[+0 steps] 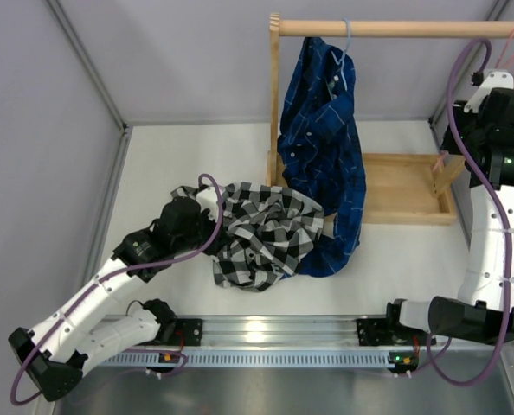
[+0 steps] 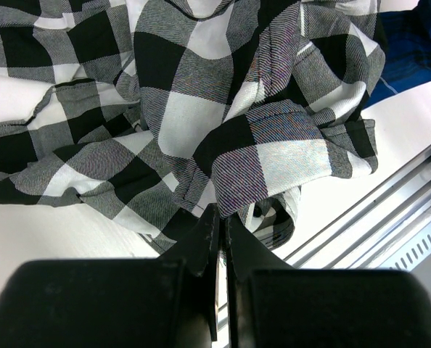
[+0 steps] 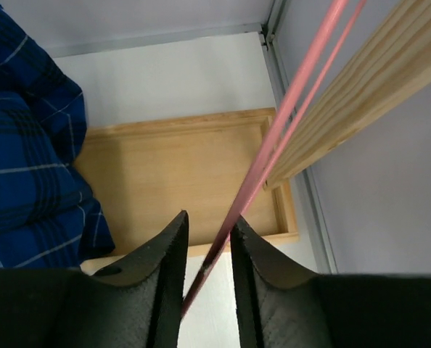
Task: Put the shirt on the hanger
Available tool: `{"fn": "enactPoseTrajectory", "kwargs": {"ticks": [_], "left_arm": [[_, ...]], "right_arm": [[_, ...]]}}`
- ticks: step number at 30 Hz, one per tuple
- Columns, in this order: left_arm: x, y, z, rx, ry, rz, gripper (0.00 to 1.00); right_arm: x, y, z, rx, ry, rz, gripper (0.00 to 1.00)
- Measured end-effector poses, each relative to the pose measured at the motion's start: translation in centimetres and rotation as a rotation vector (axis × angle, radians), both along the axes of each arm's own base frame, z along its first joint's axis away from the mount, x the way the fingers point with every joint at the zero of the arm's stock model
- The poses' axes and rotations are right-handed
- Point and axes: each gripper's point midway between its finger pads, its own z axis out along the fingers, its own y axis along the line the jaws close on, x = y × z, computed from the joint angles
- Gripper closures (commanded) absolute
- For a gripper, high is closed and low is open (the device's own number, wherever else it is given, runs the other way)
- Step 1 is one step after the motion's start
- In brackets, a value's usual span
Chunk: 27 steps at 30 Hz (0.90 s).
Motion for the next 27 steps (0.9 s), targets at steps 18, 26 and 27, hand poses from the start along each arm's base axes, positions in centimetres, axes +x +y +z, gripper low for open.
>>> {"fn": "enactPoseTrajectory", "kwargs": {"ticks": [18, 26, 27], "left_arm": [[0.1, 0.2, 0.1, 0.001, -0.009, 0.009, 1.0], [0.2, 0.4, 0.3, 0.001, -0.021, 0.021, 1.0], [0.2, 0.5, 0.3, 0.002, -0.023, 0.023, 1.0]], "right_arm": [[-1.5, -2.0, -0.2, -0.031, 0.004, -0.143, 1.0], [-2.0, -1.9, 0.7, -0.031, -0.026, -0.141, 1.0], [-1.9, -1.7, 0.9, -0.029, -0.033, -0.134, 1.0]]}}
